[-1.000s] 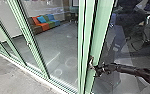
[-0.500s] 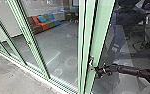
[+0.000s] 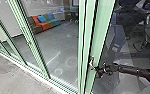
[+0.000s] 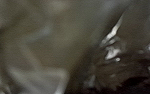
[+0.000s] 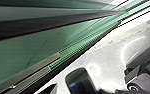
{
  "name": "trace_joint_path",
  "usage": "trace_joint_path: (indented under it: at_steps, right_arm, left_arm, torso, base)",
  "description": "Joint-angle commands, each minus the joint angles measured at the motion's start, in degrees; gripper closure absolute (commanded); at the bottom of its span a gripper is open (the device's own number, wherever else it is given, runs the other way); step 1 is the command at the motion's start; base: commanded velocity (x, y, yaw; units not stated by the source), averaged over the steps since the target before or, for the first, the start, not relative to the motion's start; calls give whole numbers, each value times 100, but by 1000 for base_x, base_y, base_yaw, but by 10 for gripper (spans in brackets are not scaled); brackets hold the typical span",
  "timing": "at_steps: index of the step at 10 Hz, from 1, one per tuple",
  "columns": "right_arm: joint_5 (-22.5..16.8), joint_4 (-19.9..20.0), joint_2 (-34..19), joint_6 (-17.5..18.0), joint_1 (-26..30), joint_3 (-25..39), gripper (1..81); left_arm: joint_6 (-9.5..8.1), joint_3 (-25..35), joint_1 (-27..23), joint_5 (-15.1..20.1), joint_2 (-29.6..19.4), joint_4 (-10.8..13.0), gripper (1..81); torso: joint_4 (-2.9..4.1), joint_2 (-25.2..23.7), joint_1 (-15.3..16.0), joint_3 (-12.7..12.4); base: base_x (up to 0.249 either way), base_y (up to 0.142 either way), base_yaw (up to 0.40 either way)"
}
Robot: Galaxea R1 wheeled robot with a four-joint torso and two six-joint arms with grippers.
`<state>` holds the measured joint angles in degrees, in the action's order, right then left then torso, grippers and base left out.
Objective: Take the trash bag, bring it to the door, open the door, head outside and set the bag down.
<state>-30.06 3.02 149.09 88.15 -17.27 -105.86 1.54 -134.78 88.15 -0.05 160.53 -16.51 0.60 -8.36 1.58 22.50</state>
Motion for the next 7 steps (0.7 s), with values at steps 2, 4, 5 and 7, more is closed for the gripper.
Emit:
trace_joint_path:
  at_steps: [2, 4, 5, 7]
  right_arm:
    - [-131, 111, -659, 220, 1405, -338, 10]
    - [-157, 111, -702, 220, 1484, -259, 10]
    - [-175, 102, -720, 220, 1520, -206, 10]
    - [-211, 110, -887, 229, 1668, -39, 10]
  left_arm:
    - [31, 57, -82, 497, -55, -19, 811]
    - [31, 57, -83, 497, -46, -19, 811]
    - [31, 48, -83, 497, -46, -19, 811]
    - [31, 57, -82, 497, -46, -28, 811]
  torso:
    - [0, -4, -6, 0]
    - [0, -6, -15, 0]
    - [0, -9, -19, 0]
    - [0, -11, -22, 0]
  base:
    - [105, 0, 0]
    - [117, 0, 0]
    - [131, 0, 0]
    - [131, 0, 0]
